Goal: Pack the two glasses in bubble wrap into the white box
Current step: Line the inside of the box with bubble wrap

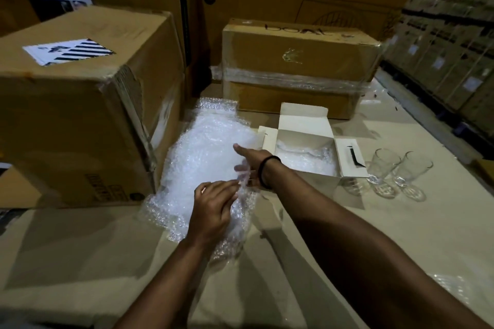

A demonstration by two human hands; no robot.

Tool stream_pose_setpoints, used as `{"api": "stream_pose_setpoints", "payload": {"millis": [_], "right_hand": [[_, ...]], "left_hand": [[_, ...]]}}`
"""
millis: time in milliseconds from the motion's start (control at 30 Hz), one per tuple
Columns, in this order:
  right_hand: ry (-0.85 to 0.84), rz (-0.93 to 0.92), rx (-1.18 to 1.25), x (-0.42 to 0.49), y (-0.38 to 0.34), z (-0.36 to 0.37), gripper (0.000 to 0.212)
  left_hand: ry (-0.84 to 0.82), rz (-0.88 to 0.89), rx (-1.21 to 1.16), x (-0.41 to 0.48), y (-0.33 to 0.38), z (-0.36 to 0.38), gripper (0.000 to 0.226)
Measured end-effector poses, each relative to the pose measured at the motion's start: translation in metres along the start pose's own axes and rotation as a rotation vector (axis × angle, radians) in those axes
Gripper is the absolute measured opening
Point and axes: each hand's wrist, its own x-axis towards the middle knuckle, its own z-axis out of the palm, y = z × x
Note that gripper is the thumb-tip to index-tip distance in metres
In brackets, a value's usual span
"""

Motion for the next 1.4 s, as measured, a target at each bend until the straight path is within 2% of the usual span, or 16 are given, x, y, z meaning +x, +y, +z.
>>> {"api": "stream_pose_setpoints", "payload": {"millis": [100,233,300,400,500,633,700,767,900,967,1033,1100,1200,1233,1300,1400], "right_hand": [[0.028,-0.101,0.126,-0.001,-0.009,-0.004,0.029],[0.077,-0.343,0.222,-0.03,-0.004,-0.038,0.012],[0.04,-0.359,0.349,-0.044,0.011,-0.065,0.006],[0.023,-0.397,0.618,-0.061,0.041,-0.107,0.011],[0.149,-0.469,0.735,-0.072,0.074,-0.143,0.015],[0.482,-0.47,0.604,-0.078,0.128,-0.185,0.014],[0.541,-0.46,0.666,-0.081,0.15,-0.198,0.02],[0.529,-0.445,0.745,-0.088,0.171,-0.213,0.026],[0.453,-0.367,0.847,-0.1,0.191,-0.231,0.018],[0.416,-0.326,0.875,-0.099,0.195,-0.24,0.023],[0.383,-0.309,0.868,-0.099,0.197,-0.246,0.03],[0.354,-0.327,0.826,-0.1,0.197,-0.249,0.034],[0.33,-0.46,0.62,-0.11,0.191,-0.24,0.039],[0.34,-0.534,0.483,-0.114,0.187,-0.234,0.039],[0.362,-0.707,0.127,-0.121,0.18,-0.221,0.039],[0.314,-0.882,-0.356,-0.126,0.171,-0.194,0.045]], "left_hand": [[-0.037,0.04,-0.013,-0.007,-0.003,-0.002,0.028],[-0.106,0.113,-0.081,0.0,0.003,-0.005,0.023],[-0.153,0.167,-0.113,0.006,0.008,-0.002,0.022],[-0.233,0.238,-0.13,0.012,0.023,0.01,0.022],[-0.374,0.242,-0.141,0.016,0.043,0.03,0.026],[-0.619,0.191,-0.113,0.015,0.074,0.062,0.03],[-0.718,0.186,-0.053,0.012,0.088,0.073,0.034],[-0.848,0.148,0.061,0.004,0.104,0.083,0.041],[-1.036,0.027,0.301,-0.018,0.123,0.092,0.062],[-1.042,0.032,0.385,-0.025,0.129,0.096,0.064],[-0.958,0.027,0.436,-0.028,0.133,0.1,0.072],[-0.909,-0.002,0.454,-0.03,0.135,0.099,0.077],[-0.969,-0.071,0.338,-0.034,0.133,0.094,0.059],[-0.919,-0.105,0.25,-0.034,0.13,0.092,0.055],[-0.718,-0.17,0.104,-0.032,0.125,0.085,0.049],[-0.443,-0.251,0.158,-0.027,0.109,0.067,0.046]]}}
